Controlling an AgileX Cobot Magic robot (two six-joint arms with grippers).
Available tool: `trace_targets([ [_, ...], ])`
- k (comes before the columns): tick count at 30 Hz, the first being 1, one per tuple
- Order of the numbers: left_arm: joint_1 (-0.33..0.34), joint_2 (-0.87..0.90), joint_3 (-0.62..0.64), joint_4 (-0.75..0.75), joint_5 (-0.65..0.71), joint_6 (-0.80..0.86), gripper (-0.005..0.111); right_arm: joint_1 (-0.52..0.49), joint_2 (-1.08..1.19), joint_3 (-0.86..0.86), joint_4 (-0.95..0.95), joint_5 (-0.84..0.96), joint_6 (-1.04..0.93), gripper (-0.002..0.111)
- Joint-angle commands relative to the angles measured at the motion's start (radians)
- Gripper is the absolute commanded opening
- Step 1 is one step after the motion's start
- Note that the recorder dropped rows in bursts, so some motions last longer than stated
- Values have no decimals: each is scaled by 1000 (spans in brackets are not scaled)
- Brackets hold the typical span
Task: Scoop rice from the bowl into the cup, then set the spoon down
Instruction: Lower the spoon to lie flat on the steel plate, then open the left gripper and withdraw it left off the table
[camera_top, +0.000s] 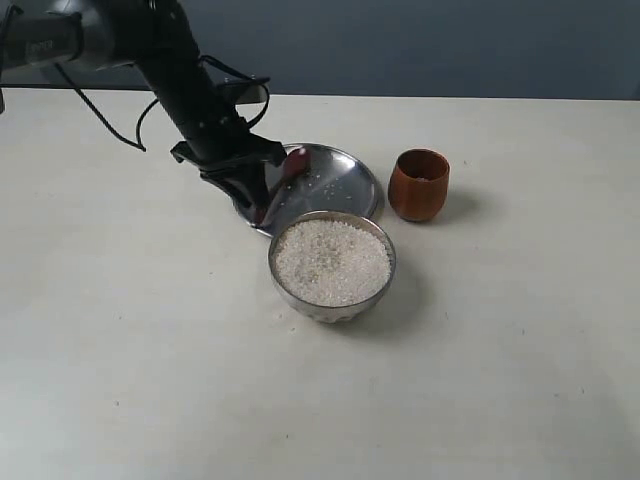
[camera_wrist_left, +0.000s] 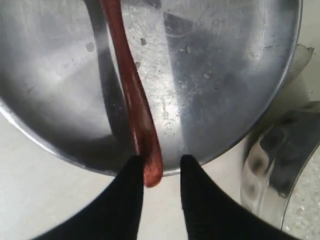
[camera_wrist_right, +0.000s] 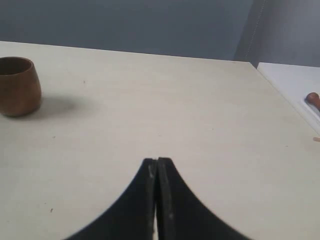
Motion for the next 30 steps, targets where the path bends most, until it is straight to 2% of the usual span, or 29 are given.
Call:
trace_targets([
  [1,-6,-13,3,1,5,3,32,-4,-4,4,-2,-14,-6,0],
  [6,7,-16,-17,1,5,0,32,-4,-4,4,-2,-11,-6,0],
  [10,56,-56,-35,-29,5,-1,29,-4,-4,4,-2,-11,-6,0],
  [15,126,-174,-35,-55,5,-1,0,-4,-4,4,-2,-11,-6,0],
  [19,154,-299,-11,-59,5,-9,1,-4,-4,4,-2,-11,-6,0],
  [25,156,-607,139,-14,3,21,1,-4,-4,4,-2,-13,-6,0],
  [30,156,-926,367,43,-94,30,1,-4,-4,4,-2,-13,-6,0],
])
